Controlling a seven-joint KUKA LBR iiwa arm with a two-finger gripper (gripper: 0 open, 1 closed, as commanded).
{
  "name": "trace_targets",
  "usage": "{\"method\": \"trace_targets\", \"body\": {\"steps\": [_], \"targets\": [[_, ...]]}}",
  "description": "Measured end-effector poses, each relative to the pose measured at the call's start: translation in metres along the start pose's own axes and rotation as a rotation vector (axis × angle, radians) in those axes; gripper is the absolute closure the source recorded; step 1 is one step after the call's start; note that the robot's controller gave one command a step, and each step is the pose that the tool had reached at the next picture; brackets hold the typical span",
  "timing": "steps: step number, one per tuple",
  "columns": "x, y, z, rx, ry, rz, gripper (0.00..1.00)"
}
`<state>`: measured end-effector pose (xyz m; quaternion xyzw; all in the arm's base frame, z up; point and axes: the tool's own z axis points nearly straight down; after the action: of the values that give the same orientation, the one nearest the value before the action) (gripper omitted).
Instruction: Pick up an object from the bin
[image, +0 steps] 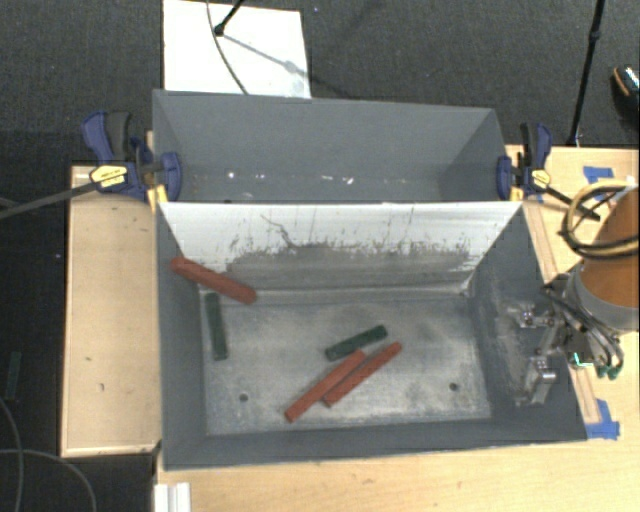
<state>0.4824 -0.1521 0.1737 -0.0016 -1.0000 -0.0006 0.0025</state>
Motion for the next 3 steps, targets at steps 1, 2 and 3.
{"method": "trace_targets", "body": {"steps": [1,2,3], "targets": [[-0.031,0.078,0.104,-0.002,-0.003,-0.316,0.0],[-0.05,0.18,0.103,-0.002,-0.012,-0.399,0.0],[-0.095,0.235,0.102,0.0,-0.011,-0.597,0.0]]}}
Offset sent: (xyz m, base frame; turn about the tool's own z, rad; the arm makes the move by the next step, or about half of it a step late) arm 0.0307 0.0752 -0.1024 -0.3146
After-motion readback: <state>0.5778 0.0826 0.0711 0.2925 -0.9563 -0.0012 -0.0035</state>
